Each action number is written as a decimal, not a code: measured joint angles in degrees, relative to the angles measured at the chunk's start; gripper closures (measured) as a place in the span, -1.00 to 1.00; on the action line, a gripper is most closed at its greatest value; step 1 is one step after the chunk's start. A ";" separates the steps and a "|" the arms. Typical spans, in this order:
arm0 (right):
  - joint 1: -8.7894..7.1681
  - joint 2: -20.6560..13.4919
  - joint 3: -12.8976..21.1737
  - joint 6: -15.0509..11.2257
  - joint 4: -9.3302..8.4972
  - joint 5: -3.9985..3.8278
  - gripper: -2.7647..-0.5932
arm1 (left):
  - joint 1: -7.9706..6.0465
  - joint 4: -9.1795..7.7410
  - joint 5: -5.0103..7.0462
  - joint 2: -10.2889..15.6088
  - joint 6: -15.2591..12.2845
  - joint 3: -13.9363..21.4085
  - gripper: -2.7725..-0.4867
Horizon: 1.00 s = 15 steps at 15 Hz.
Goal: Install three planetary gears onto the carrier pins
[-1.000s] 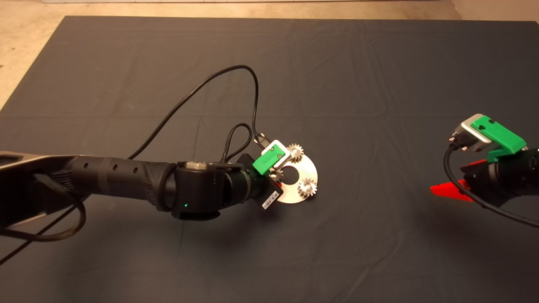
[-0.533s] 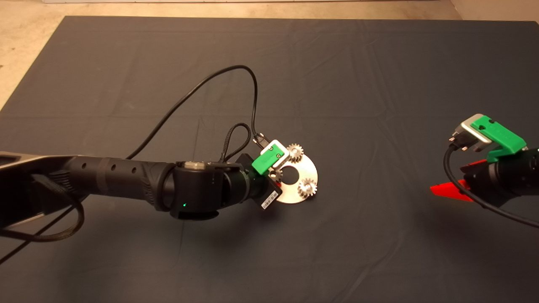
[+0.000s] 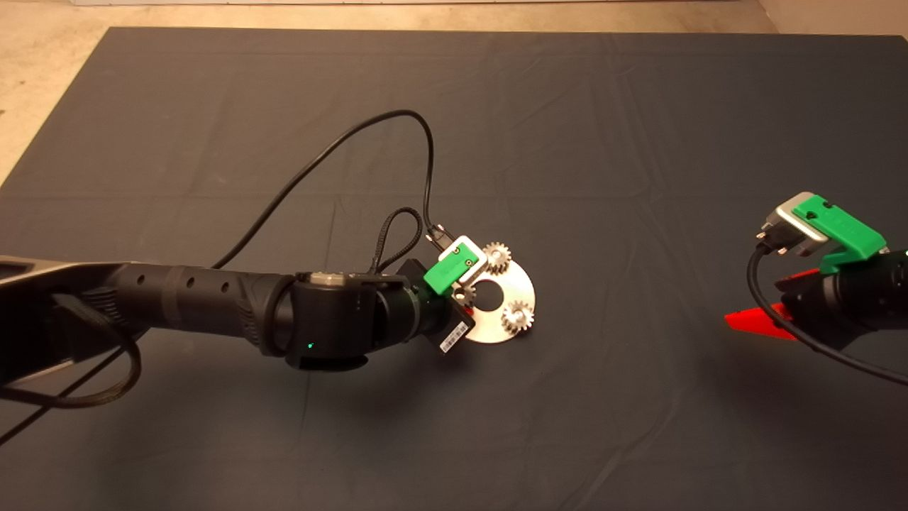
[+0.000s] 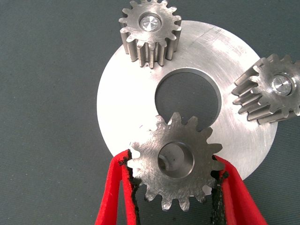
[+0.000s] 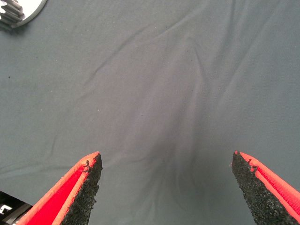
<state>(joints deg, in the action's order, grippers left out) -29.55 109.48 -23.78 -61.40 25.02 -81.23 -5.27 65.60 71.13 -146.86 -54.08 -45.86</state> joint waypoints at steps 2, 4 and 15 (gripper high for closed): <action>0.00 0.00 0.00 0.02 -0.02 0.00 -0.34 | 0.00 0.04 -0.30 0.66 0.41 0.05 0.91; -0.01 0.02 0.01 0.02 0.00 0.09 -0.34 | 0.06 -0.05 -0.01 0.99 0.69 0.09 0.91; -0.02 0.00 0.00 0.02 -0.02 0.22 -0.34 | 0.31 -0.04 0.87 0.48 0.69 -0.02 0.91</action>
<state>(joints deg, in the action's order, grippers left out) -29.57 109.48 -23.78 -61.38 24.99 -81.01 -4.96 65.55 72.00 -146.38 -53.38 -45.89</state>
